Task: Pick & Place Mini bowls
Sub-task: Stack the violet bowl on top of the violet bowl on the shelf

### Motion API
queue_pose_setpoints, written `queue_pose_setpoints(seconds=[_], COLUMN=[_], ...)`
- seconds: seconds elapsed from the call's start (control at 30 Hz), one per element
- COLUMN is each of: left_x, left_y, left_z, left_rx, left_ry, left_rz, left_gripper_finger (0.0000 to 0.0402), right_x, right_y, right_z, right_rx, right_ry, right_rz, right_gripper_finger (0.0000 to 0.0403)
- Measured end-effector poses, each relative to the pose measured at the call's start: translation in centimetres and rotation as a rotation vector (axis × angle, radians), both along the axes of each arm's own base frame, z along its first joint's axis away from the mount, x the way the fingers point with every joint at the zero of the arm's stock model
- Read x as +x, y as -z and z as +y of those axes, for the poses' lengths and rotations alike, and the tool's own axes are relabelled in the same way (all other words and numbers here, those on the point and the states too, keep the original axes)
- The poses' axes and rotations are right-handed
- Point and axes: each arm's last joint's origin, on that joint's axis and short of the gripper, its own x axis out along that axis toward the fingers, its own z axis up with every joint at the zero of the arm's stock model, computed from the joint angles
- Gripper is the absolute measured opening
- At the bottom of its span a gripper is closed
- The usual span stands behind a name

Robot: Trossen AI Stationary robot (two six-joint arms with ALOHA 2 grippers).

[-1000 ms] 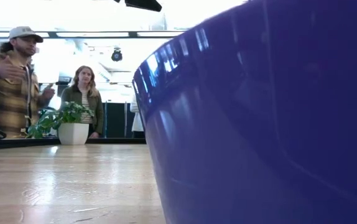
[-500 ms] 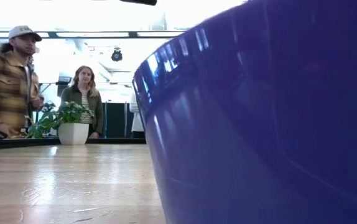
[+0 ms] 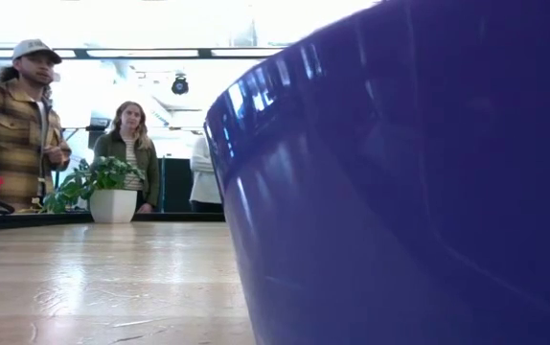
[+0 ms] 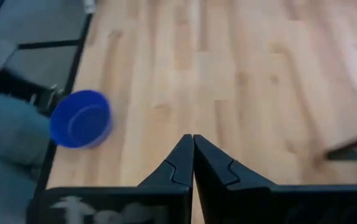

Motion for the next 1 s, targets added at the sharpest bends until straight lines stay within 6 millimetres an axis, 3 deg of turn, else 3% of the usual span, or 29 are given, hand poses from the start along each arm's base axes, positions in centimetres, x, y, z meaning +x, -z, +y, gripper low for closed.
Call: queue_pose_setpoints(seconds=[0.47, 1.0], left_x=[-1.5, -3.6], left_y=[2.0, 3.3], left_z=[-3.3, -6.4], left_rx=[-0.062, -0.054], left_ry=[0.129, 0.256], left_rz=[0.077, 0.130], left_gripper_finger=[0.0057, 0.0057], right_x=[4.5, 12.8], right_y=[8.0, 10.6], right_z=[9.3, 16.1], right_rx=[0.042, 0.013], right_ry=[-0.206, -0.186], right_rz=[0.042, 0.193], right_gripper_finger=[0.0008, 0.0008])
